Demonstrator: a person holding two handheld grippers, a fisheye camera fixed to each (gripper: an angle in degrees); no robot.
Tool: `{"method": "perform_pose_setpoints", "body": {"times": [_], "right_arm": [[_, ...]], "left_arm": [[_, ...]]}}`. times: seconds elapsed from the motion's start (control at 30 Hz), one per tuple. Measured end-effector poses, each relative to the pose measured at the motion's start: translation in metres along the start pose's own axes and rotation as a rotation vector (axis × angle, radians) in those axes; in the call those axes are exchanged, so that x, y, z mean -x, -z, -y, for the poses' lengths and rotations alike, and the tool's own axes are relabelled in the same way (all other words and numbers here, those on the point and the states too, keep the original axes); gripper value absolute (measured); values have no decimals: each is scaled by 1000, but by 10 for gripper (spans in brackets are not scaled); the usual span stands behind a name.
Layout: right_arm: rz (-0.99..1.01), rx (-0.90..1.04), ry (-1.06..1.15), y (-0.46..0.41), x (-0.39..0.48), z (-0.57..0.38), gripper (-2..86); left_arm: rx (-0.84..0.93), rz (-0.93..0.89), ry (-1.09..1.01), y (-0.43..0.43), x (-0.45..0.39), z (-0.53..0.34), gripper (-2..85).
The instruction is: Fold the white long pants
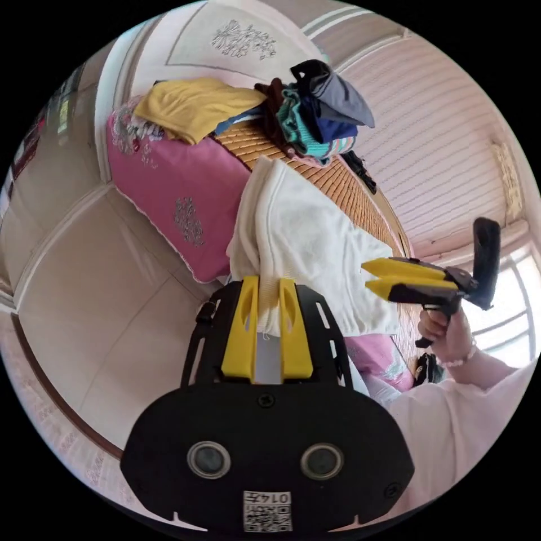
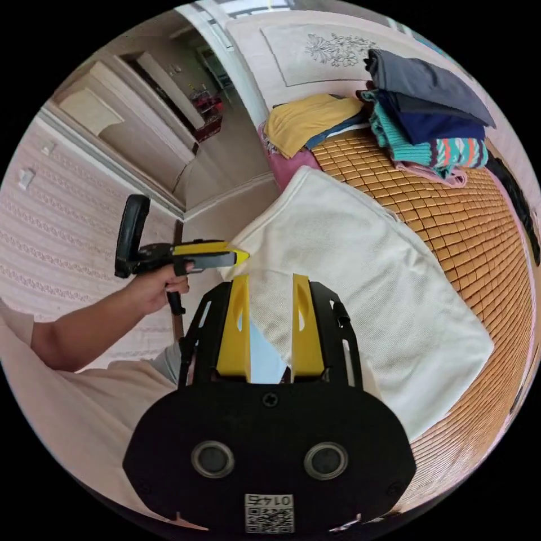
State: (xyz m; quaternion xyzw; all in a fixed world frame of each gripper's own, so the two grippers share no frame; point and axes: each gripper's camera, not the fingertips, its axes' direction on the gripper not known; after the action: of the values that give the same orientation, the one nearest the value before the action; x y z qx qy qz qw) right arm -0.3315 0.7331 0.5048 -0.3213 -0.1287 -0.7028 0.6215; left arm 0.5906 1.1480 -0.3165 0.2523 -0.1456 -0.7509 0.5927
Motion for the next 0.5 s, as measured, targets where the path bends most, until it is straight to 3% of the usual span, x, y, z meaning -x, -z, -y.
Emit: {"method": "perform_pose_setpoints", "body": {"times": [0.13,0.27,0.4,0.5], "right_arm": [[103,-5,-63,1,-12,22,162],[109,89,-53,-20,-2,43,192],[-280,203,-35,-41,-1,41,87],[-233,156,-74,-22,-27,16,61]], "left_arm": [[-87,-7,-292,20,-58,-7,56],[-55,-115,-468,11,-99,-11,55],[27,-167,-532,-5,-122,-19,62],[27,-272,-497,0,-116,-21,68]]}}
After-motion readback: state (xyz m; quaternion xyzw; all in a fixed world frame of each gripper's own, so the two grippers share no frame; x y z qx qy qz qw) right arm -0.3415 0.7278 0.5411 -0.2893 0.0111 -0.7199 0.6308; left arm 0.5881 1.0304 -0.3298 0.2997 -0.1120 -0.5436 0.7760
